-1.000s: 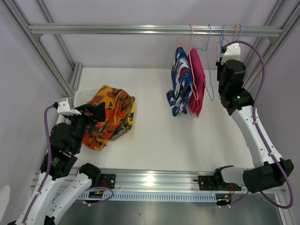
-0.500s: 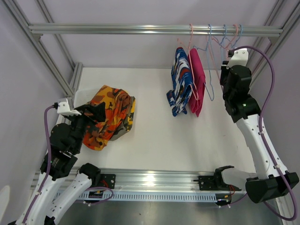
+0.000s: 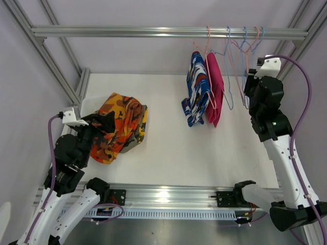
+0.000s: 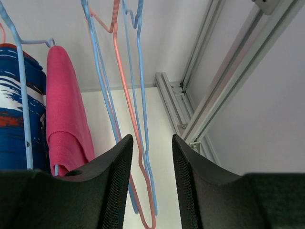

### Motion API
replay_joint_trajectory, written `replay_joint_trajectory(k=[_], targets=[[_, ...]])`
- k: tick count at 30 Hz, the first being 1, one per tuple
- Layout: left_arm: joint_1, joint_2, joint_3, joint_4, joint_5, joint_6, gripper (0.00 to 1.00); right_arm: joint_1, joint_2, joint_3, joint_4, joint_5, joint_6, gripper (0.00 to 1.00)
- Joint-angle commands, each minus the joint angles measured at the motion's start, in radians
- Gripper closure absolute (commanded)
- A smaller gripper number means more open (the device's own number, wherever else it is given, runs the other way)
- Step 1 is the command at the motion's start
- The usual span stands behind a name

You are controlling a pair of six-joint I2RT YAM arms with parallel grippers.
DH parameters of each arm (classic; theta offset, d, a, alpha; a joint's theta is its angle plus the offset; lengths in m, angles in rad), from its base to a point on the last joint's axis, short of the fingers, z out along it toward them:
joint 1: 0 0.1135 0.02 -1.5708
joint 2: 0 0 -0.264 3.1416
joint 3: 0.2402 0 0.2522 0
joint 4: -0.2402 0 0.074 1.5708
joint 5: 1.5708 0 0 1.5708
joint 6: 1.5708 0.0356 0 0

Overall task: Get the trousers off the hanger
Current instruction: Place the hanger at the clothesline.

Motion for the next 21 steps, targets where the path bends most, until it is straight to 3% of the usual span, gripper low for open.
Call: replay_joint_trajectory(k=[1, 15, 21], targets=[[-0.006, -0.009, -0.002, 0.029, 0.018, 0.025, 0.01, -0.002, -0.051, 0.029, -0.017, 0.011, 0.024, 0.57], [-0.006, -0.002, -0.005, 0.031, 0.014, 0.026, 0.01, -0.004, -0.146, 0.139, -0.151, 0.017, 0.068, 0.53], [-0.006, 0.005, -0.005, 0.031, 0.011, 0.028, 0.01, -0.002, -0.16, 0.217, -0.223, -0.099, 0.137, 0.52]])
